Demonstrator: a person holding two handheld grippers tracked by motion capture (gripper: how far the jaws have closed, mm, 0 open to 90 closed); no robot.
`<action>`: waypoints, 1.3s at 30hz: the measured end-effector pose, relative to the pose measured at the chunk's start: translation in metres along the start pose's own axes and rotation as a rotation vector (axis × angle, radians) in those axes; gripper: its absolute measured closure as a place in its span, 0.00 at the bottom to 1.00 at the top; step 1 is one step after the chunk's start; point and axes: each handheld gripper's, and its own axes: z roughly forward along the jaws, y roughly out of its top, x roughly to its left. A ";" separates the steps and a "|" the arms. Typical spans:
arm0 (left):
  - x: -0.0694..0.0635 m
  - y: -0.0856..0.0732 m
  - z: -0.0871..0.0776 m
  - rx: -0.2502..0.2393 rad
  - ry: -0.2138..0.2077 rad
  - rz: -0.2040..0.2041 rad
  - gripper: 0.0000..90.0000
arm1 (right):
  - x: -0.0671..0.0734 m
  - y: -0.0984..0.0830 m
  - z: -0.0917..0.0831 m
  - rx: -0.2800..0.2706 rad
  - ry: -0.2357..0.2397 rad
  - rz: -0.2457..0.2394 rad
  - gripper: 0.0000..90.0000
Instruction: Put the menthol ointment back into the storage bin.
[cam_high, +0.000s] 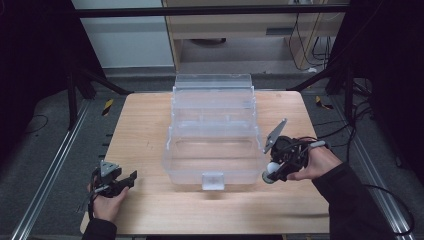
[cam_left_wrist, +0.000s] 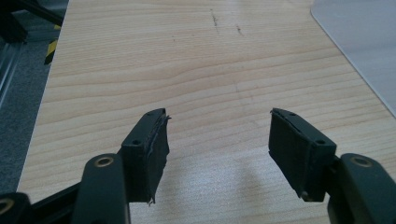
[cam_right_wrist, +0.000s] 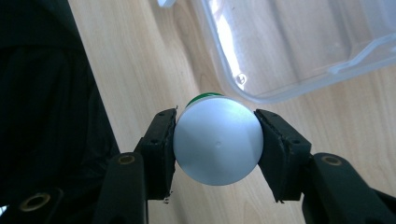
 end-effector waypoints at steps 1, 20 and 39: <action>0.000 0.000 0.000 -0.001 0.000 -0.002 0.41 | -0.001 0.002 -0.002 -0.008 -0.003 0.002 0.56; 0.001 0.000 0.000 -0.002 -0.002 0.000 0.41 | -0.029 0.038 -0.002 -0.033 -0.015 -0.013 0.56; 0.001 0.000 0.001 -0.001 0.001 0.005 0.42 | -0.050 0.049 0.048 0.022 -0.018 -0.055 0.56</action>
